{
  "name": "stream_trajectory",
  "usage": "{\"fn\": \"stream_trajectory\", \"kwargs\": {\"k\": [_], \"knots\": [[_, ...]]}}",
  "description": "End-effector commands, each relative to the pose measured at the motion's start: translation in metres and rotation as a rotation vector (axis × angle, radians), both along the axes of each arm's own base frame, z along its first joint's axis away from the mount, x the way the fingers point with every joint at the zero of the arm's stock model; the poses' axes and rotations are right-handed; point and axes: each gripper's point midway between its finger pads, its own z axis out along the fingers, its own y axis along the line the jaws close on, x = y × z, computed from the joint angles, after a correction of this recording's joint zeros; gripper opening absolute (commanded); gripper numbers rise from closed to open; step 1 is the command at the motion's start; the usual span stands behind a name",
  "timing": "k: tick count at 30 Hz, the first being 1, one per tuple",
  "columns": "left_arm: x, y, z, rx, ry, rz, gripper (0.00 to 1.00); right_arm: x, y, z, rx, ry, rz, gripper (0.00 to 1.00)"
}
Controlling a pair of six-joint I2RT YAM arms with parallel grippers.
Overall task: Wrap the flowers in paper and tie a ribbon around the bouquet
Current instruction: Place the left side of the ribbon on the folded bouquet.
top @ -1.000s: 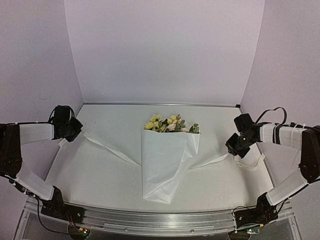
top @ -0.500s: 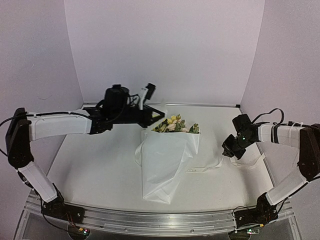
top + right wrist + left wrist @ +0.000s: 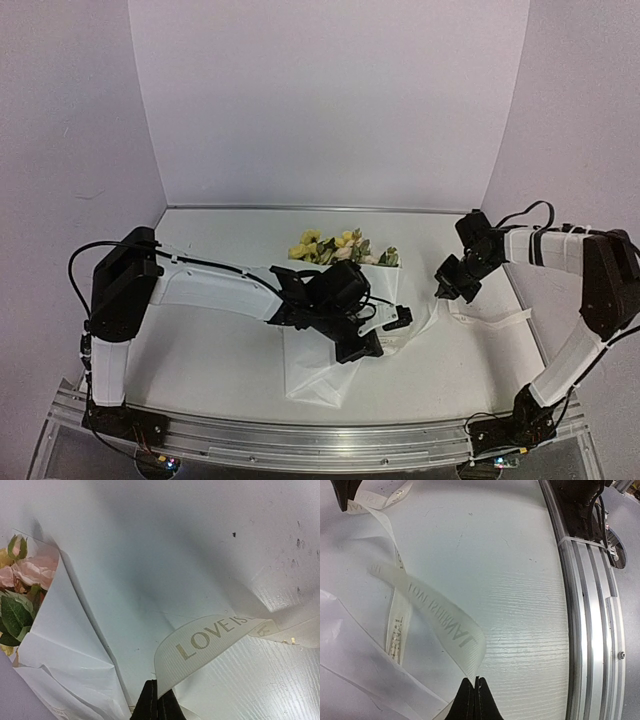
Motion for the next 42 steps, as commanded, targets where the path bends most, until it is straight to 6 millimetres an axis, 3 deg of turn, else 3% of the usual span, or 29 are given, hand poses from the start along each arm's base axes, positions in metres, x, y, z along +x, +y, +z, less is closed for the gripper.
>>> {"fn": "stream_trajectory", "kwargs": {"k": [1,5,10,14,18,23,28,37,42], "knots": [[0.004,-0.023,0.037,-0.076,-0.150,-0.083,0.00,0.010,0.009,0.007,0.005,0.016,0.044,0.00],[0.005,-0.027,0.060,-0.153,-0.193,-0.087,0.00,0.017,0.010,0.002,-0.018,0.039,0.077,0.00],[0.012,-0.027,0.117,-0.354,-0.322,-0.049,0.00,0.026,0.014,-0.001,-0.012,0.062,0.084,0.00],[0.010,-0.026,0.127,-0.399,-0.381,-0.085,0.00,0.032,0.017,-0.002,-0.007,0.068,0.083,0.00],[0.009,-0.025,0.155,-0.515,-0.444,-0.081,0.00,0.036,0.018,0.004,-0.006,0.064,0.090,0.00],[0.007,-0.040,0.139,-0.498,-0.443,-0.159,0.00,0.040,0.025,0.012,0.017,0.057,0.100,0.00],[0.011,-0.048,0.138,-0.585,-0.454,-0.148,0.00,0.041,0.030,0.027,0.030,0.039,0.135,0.00],[0.028,-0.066,0.072,-0.487,-0.266,-0.180,0.00,0.039,0.051,0.070,0.072,-0.067,0.247,0.00],[0.051,-0.074,0.069,-0.483,-0.206,-0.076,0.05,0.031,0.070,0.091,0.078,-0.134,0.344,0.00]]}}
